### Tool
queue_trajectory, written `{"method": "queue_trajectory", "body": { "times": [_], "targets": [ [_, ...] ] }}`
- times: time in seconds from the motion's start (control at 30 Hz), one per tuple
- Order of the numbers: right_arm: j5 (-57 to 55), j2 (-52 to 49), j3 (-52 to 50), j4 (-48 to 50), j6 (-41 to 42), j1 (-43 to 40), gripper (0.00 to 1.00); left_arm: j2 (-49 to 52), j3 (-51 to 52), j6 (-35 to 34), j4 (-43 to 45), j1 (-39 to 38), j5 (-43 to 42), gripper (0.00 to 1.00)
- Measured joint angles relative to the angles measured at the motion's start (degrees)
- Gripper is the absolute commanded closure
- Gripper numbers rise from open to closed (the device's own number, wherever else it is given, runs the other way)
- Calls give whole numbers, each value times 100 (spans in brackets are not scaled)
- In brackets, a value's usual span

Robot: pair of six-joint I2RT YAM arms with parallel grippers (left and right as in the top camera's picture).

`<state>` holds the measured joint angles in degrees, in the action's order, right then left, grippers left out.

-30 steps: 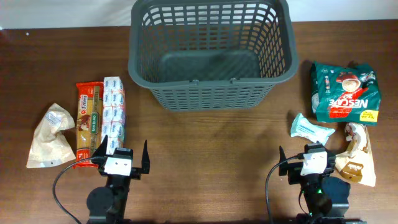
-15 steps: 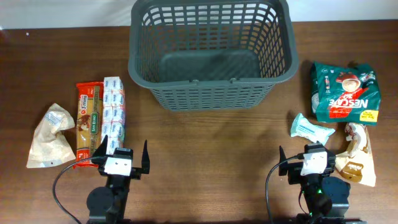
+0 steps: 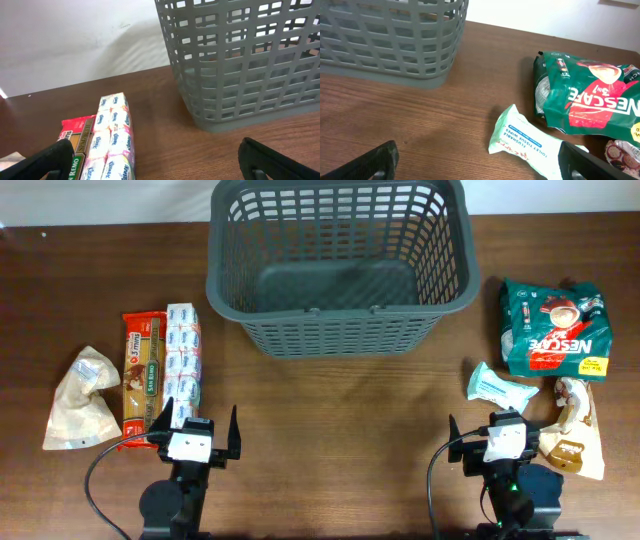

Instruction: Pack container

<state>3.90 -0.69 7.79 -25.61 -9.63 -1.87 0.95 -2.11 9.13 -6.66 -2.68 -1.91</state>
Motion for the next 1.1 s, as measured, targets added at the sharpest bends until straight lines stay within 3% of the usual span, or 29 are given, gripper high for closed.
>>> {"method": "queue_trajectory", "body": {
  "times": [0.93, 1.1],
  "targets": [
    [354, 0, 0, -2, 221, 0, 1, 0, 0, -260, -20, 0, -2, 1],
    [767, -164, 262, -232, 251, 0, 1, 192, -494, -457, -1196, 0, 153, 1]
  ]
}}
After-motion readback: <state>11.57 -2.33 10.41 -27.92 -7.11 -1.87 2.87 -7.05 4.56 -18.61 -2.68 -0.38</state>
